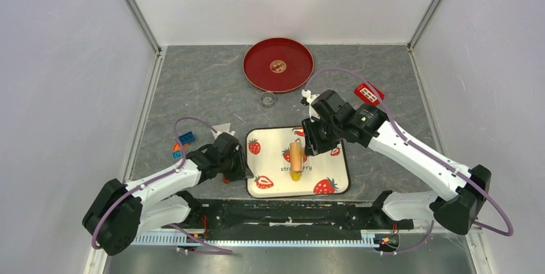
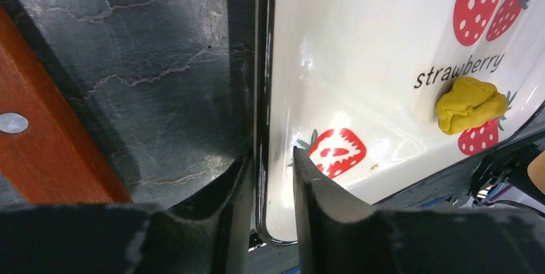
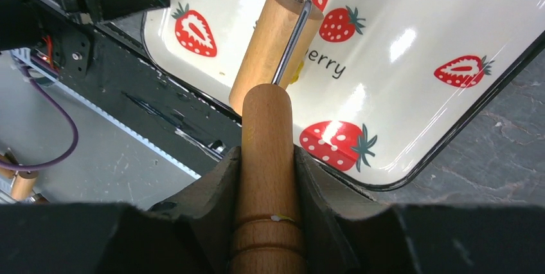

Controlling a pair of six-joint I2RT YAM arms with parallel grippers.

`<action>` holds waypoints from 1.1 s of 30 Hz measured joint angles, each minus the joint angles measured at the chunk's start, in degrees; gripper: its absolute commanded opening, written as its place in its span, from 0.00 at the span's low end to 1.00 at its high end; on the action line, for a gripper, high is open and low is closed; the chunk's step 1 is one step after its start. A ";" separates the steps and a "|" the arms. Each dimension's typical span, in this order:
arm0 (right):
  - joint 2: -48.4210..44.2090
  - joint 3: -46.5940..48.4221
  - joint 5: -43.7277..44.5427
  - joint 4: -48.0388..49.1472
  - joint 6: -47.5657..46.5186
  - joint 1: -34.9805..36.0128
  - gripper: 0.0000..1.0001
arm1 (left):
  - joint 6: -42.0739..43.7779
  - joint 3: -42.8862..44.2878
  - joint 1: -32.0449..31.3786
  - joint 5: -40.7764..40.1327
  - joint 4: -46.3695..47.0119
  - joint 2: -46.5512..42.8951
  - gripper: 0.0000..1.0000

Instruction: Roll out the dumpling wrappers from the dough

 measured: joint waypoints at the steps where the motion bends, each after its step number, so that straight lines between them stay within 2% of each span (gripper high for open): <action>1: 0.44 0.15 0.00 -0.61 -0.24 0.00 0.00 | 0.02 -0.07 0.00 -0.15 0.00 0.02 0.30; 9: 4.31 1.70 -0.04 -3.37 -1.57 0.07 0.00 | 0.02 -0.17 0.00 0.02 1.09 1.14 0.14; 15: 6.05 3.37 0.55 -4.00 -2.05 1.95 0.00 | 0.02 -0.17 -0.02 0.04 1.22 1.14 0.11; 23: 8.68 3.37 1.99 -4.48 -2.54 5.90 0.00 | 0.02 -0.17 -0.02 0.04 1.22 1.14 0.03; 33: 10.91 3.08 13.31 -4.96 -3.17 5.79 0.00 | 0.02 -0.17 -0.02 0.04 1.22 1.14 0.02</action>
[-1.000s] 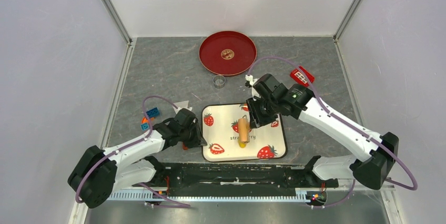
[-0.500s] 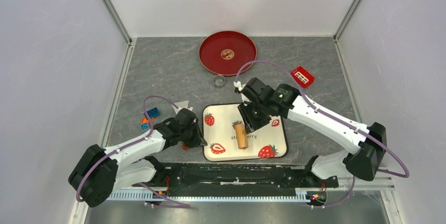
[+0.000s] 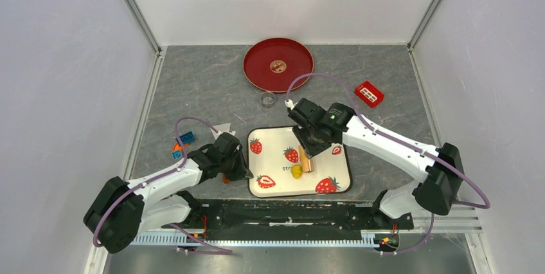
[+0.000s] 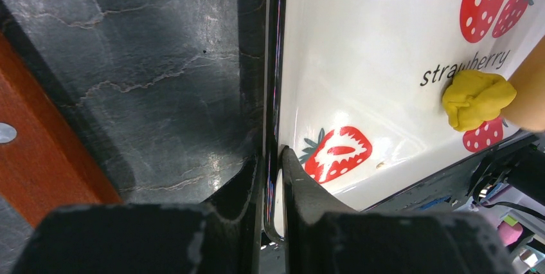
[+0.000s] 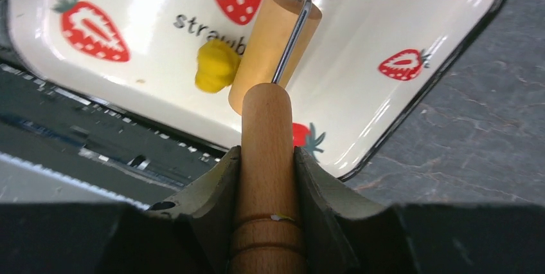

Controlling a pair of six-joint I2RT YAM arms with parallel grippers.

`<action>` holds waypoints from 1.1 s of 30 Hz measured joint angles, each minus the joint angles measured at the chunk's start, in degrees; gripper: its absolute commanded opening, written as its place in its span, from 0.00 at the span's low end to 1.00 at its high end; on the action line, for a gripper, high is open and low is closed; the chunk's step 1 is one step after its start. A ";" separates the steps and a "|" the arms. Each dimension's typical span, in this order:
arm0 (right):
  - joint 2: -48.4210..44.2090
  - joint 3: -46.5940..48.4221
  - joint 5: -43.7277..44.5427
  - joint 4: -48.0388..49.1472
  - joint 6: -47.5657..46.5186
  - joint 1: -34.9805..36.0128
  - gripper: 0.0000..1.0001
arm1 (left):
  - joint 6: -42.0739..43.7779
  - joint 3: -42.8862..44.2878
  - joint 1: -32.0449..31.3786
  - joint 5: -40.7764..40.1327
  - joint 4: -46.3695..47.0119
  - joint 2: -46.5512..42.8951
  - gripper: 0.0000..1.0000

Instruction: Roll out the dumpling wrappers from the dough

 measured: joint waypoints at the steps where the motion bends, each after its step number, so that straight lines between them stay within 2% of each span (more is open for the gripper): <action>1: 0.59 -0.04 1.29 0.04 -0.13 -0.20 0.00 | 0.00 0.00 0.00 0.00 0.00 0.00 0.02; 9: 1.55 -0.44 5.92 1.31 -0.20 -2.75 0.00 | 0.00 0.00 0.00 0.00 0.00 0.00 0.02; 19: -4.90 0.31 2.62 1.11 -0.90 -2.40 0.00 | 0.00 0.00 0.00 0.00 0.00 0.00 0.02; 33: 0.07 7.02 3.30 -5.40 -0.22 6.01 0.00 | 0.00 0.00 0.00 0.00 0.00 0.00 0.02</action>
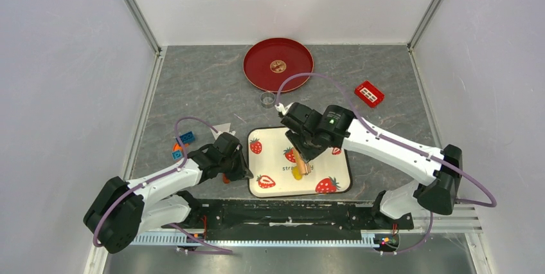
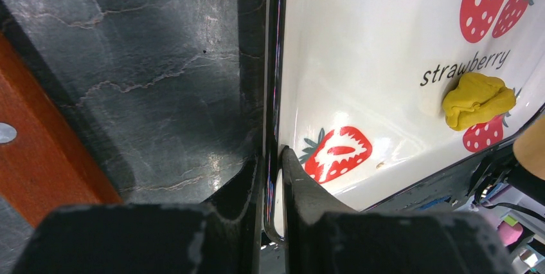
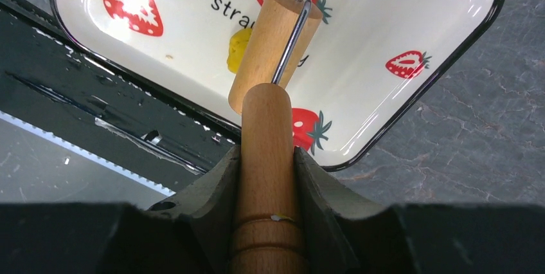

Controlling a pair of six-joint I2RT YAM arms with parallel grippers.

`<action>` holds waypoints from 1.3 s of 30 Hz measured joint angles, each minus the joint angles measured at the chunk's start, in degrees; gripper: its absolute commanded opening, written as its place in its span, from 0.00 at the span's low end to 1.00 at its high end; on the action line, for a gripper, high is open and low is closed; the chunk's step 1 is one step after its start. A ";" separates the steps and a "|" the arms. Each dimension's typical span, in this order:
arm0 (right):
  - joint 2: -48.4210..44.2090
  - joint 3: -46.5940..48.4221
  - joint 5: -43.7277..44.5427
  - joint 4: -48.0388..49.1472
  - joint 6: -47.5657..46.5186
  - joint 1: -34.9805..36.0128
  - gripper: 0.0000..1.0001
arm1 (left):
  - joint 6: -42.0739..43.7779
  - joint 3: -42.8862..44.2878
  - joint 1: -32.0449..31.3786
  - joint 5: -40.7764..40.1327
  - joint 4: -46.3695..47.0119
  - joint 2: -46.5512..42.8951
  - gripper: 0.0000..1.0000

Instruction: Roll out the dumpling wrappers from the dough

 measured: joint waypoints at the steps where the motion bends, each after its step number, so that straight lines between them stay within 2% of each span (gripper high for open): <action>1: 0.48 0.00 0.09 -0.37 0.13 0.50 0.00 | 0.00 0.00 0.00 -0.02 0.00 0.00 0.02; 15: 2.89 -0.57 1.20 -0.20 1.60 5.09 0.00 | 0.00 0.00 0.02 0.00 0.00 0.00 0.02; 39: 3.48 -5.18 5.57 1.03 2.21 7.06 0.00 | 0.00 0.00 0.00 -0.02 0.00 0.00 0.02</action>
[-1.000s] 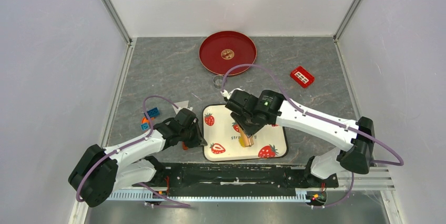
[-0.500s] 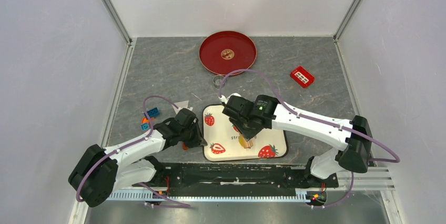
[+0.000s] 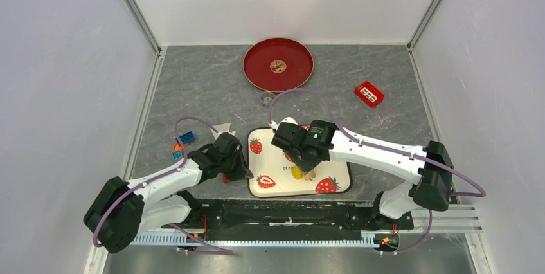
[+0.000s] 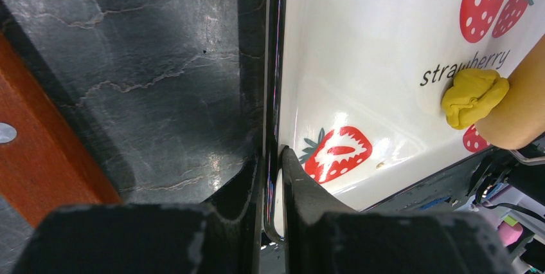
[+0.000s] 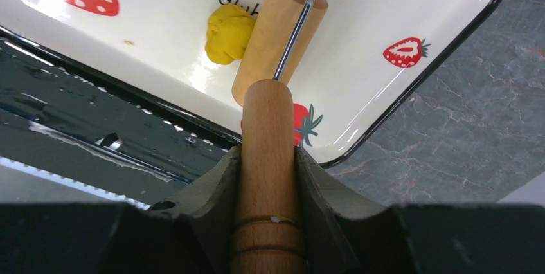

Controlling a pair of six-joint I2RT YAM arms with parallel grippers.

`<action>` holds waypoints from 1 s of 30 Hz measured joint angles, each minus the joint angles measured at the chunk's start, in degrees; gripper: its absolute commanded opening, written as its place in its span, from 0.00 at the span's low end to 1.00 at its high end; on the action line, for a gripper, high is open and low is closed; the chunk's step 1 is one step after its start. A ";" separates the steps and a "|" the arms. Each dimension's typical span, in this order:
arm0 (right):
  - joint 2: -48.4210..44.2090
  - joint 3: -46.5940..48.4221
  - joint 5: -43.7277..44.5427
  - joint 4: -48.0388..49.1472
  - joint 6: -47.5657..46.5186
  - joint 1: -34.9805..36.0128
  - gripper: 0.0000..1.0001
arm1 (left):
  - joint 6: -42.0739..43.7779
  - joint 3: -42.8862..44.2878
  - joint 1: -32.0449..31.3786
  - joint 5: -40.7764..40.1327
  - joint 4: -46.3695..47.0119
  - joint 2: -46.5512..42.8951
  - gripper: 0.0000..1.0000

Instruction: Roll out the dumpling wrappers from the dough

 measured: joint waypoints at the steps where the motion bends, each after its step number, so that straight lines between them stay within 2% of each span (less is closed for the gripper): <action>1: 0.11 -0.31 0.22 -0.07 0.00 -0.02 0.00 | 0.00 0.00 0.00 0.00 0.00 0.00 0.02; 14: 0.48 -2.14 0.76 0.63 1.01 0.66 0.00 | 0.00 0.00 0.02 0.00 0.02 0.02 0.02; 23: 1.07 7.23 1.55 -3.30 2.99 1.20 0.00 | 0.00 0.00 0.00 0.00 0.02 0.02 0.02; 30: 2.21 7.89 1.44 -3.85 3.04 2.01 0.00 | 0.00 0.00 0.00 0.00 0.02 0.02 0.02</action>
